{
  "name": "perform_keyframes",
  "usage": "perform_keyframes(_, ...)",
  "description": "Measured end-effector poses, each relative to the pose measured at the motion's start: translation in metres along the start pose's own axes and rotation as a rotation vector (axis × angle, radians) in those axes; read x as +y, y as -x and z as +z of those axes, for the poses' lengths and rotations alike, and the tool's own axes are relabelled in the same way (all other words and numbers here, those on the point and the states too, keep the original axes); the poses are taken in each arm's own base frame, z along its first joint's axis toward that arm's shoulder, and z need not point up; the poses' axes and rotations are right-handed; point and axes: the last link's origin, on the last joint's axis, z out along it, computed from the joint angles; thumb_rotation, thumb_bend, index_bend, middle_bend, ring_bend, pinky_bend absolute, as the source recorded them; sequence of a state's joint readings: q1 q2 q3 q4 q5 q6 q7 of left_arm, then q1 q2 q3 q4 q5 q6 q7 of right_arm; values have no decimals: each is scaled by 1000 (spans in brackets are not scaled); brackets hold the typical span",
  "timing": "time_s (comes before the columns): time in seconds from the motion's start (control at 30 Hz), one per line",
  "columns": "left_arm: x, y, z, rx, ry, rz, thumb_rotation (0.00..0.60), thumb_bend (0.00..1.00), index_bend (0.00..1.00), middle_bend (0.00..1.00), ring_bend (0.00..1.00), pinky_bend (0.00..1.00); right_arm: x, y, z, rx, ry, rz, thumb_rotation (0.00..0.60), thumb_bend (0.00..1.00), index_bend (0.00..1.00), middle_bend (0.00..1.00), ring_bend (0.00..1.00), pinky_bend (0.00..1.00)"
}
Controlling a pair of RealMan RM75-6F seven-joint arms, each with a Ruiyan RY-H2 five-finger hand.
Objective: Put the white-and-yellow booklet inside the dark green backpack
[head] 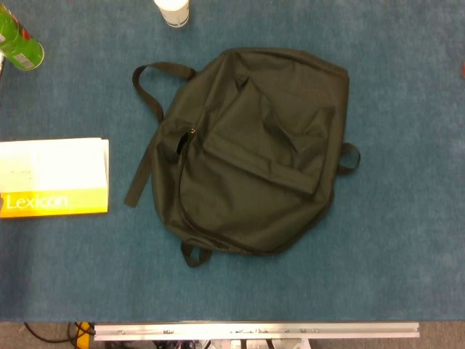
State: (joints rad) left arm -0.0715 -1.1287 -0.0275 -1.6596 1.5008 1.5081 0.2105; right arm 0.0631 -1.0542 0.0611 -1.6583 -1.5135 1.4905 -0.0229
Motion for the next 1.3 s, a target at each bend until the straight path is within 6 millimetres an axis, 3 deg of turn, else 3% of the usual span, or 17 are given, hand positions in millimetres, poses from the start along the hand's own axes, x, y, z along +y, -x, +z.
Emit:
perform_keyframes(0.8,1,1,-4,-33,39,15,600,169,232,251,177,94,-2,-7,3,-2,-29,35,600,155,413,439,345,499)
perform_keyframes(1.3,21,46,-5,-180,190,36,600,168,176,224,175,98,-5,-11,2,4,-39,56,600,155,413,439,345,499)
